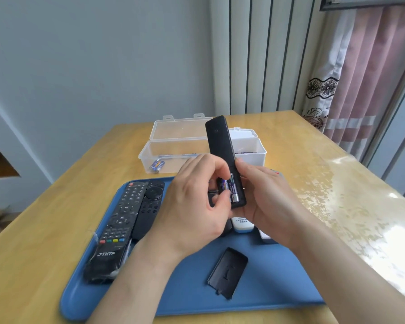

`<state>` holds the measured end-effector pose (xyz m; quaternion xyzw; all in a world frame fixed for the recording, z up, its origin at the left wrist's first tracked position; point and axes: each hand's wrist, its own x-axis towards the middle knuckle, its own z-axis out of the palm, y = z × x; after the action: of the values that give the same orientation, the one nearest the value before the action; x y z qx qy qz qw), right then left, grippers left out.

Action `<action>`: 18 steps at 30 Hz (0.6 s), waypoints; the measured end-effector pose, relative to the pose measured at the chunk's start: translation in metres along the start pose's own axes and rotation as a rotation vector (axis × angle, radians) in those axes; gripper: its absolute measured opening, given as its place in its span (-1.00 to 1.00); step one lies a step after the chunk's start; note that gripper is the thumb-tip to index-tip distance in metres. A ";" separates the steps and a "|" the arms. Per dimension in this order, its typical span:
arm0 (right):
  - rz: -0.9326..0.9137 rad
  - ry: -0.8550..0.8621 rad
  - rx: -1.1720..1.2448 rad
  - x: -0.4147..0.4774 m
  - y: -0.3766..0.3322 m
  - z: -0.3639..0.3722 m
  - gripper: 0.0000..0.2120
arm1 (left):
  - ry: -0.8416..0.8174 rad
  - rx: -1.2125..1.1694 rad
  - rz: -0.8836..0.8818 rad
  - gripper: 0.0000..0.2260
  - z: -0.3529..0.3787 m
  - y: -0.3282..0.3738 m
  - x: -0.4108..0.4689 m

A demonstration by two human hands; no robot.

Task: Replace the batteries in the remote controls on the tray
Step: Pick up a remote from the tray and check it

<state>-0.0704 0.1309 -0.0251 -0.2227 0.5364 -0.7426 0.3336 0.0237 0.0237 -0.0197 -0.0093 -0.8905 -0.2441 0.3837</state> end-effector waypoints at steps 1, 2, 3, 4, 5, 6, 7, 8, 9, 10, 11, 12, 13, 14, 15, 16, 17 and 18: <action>0.000 0.002 0.001 0.000 0.000 0.000 -0.64 | 0.012 -0.017 -0.001 -0.78 0.001 0.001 0.000; -0.002 -0.001 0.002 0.000 0.001 0.000 -0.64 | 0.021 -0.041 -0.009 -0.77 0.002 0.002 -0.001; -0.005 -0.006 0.001 0.001 0.002 -0.001 -0.64 | 0.028 -0.064 -0.019 -0.76 0.004 0.003 -0.001; -0.009 -0.013 -0.001 0.001 0.002 -0.001 -0.63 | 0.032 -0.080 -0.027 -0.75 0.005 0.004 -0.002; -0.013 -0.019 -0.004 0.001 0.003 -0.001 -0.62 | 0.035 -0.089 -0.031 -0.75 0.007 0.004 -0.002; -0.019 -0.022 -0.006 0.002 0.004 -0.001 -0.61 | 0.039 -0.094 -0.032 -0.74 0.008 0.004 -0.002; -0.021 -0.022 -0.009 0.003 0.005 -0.001 -0.61 | 0.043 -0.095 -0.036 -0.73 0.009 0.003 -0.003; -0.022 -0.019 -0.016 0.003 0.006 -0.001 -0.61 | 0.047 -0.098 -0.044 -0.73 0.010 0.002 -0.003; -0.017 -0.015 -0.024 0.004 0.008 -0.001 -0.61 | 0.051 -0.103 -0.062 -0.74 0.010 0.002 -0.003; -0.009 -0.012 -0.031 0.004 0.010 0.000 -0.62 | 0.055 -0.113 -0.086 -0.76 0.009 0.001 -0.003; 0.001 -0.009 -0.037 0.005 0.012 0.001 -0.62 | 0.062 -0.127 -0.112 -0.79 0.009 0.000 -0.002; 0.009 -0.006 -0.040 0.004 0.014 0.002 -0.62 | 0.070 -0.146 -0.137 -0.81 0.008 -0.001 -0.001; 0.012 -0.007 -0.038 0.004 0.015 0.004 -0.63 | 0.078 -0.172 -0.158 -0.84 0.008 -0.001 -0.001; 0.010 -0.011 -0.032 0.004 0.016 0.005 -0.64 | 0.083 -0.193 -0.174 -0.86 0.007 -0.002 0.000; 0.004 -0.018 -0.026 0.004 0.017 0.007 -0.64 | 0.087 -0.204 -0.184 -0.88 0.007 -0.003 0.000; -0.001 -0.020 -0.020 0.004 0.018 0.007 -0.64 | 0.091 -0.205 -0.193 -0.90 0.007 -0.003 0.000; -0.003 -0.017 -0.010 0.004 0.018 0.008 -0.64 | 0.095 -0.205 -0.201 -0.90 0.007 -0.004 0.000; -0.006 -0.009 0.001 0.004 0.017 0.007 -0.64 | 0.102 -0.214 -0.208 -0.90 0.007 -0.004 0.001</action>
<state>-0.0633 0.1201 -0.0392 -0.2275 0.5339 -0.7426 0.3341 0.0178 0.0232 -0.0251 0.0544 -0.8350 -0.3760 0.3981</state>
